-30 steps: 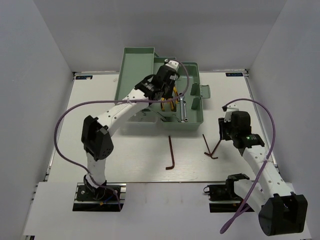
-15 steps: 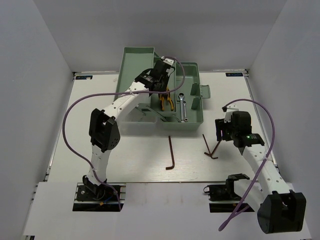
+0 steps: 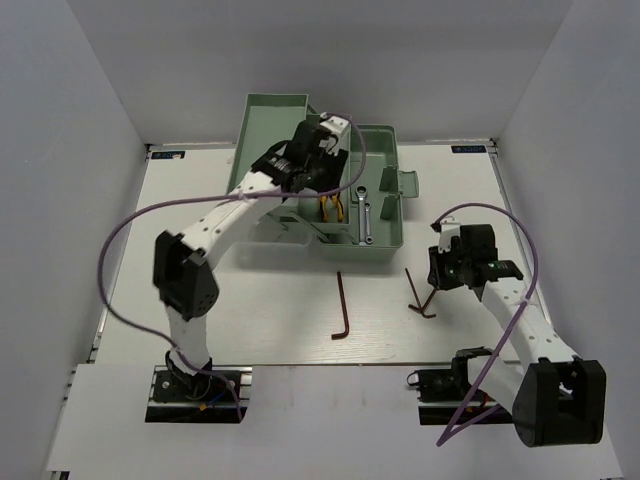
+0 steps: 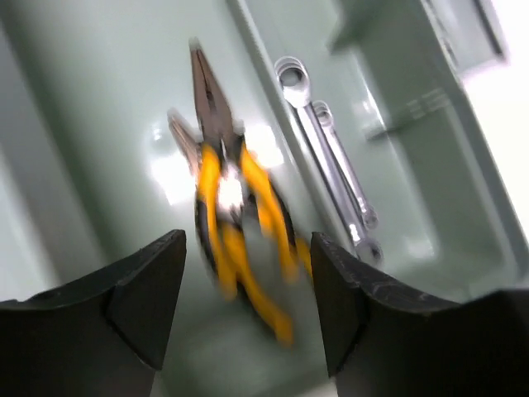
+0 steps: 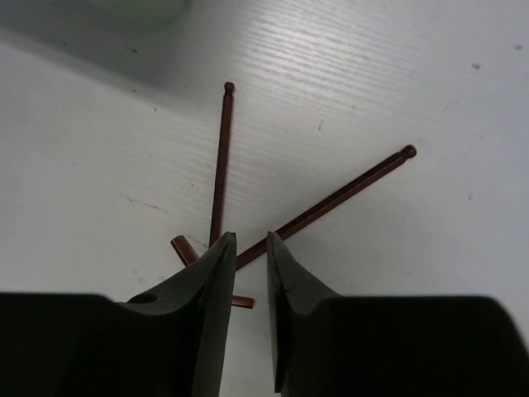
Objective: Sort the tools into containers
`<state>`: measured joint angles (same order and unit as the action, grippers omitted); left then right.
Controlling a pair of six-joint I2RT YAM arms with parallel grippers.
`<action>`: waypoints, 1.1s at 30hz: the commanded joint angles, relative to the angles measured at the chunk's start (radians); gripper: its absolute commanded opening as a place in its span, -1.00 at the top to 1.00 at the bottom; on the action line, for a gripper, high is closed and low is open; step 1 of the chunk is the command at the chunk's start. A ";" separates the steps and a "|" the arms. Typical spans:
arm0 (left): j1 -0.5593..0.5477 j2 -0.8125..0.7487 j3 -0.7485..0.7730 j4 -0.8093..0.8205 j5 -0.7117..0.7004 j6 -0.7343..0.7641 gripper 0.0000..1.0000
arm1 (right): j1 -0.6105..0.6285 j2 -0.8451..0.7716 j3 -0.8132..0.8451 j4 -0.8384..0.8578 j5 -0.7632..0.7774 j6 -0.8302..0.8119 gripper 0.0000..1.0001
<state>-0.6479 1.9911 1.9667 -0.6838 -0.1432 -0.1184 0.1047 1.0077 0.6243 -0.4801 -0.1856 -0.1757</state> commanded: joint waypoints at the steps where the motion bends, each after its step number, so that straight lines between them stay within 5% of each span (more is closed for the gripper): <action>1: -0.009 -0.286 -0.151 0.084 0.147 0.023 -0.27 | -0.008 0.040 0.026 -0.040 0.044 0.025 0.47; 3: -0.019 -0.450 -0.329 0.134 0.207 0.023 0.16 | -0.005 0.061 0.054 -0.073 0.066 0.090 0.51; 4: -0.019 -0.504 -0.389 0.145 0.264 0.035 0.62 | -0.005 0.065 0.052 -0.089 0.069 0.100 0.51; 7: -0.029 -0.687 -0.596 0.144 0.341 0.056 0.70 | -0.005 0.077 0.031 -0.080 0.064 0.125 0.44; 11: -0.038 -0.840 -0.851 0.128 0.341 0.056 -0.17 | -0.008 0.146 0.055 -0.107 0.121 0.165 0.28; 14: -0.038 -0.903 -0.978 0.154 0.329 0.027 -0.45 | -0.005 0.182 0.054 -0.098 0.120 0.168 0.20; 28: -0.047 -1.068 -1.172 0.176 0.277 -0.024 -0.47 | -0.002 0.351 0.075 -0.049 0.130 0.257 0.20; 33: -0.047 -1.114 -1.181 0.167 0.246 -0.024 -0.47 | -0.005 0.377 0.072 -0.049 0.135 0.266 0.34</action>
<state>-0.6903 0.9138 0.7921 -0.5240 0.1303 -0.1326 0.1013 1.3647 0.6891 -0.5381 -0.0780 0.0772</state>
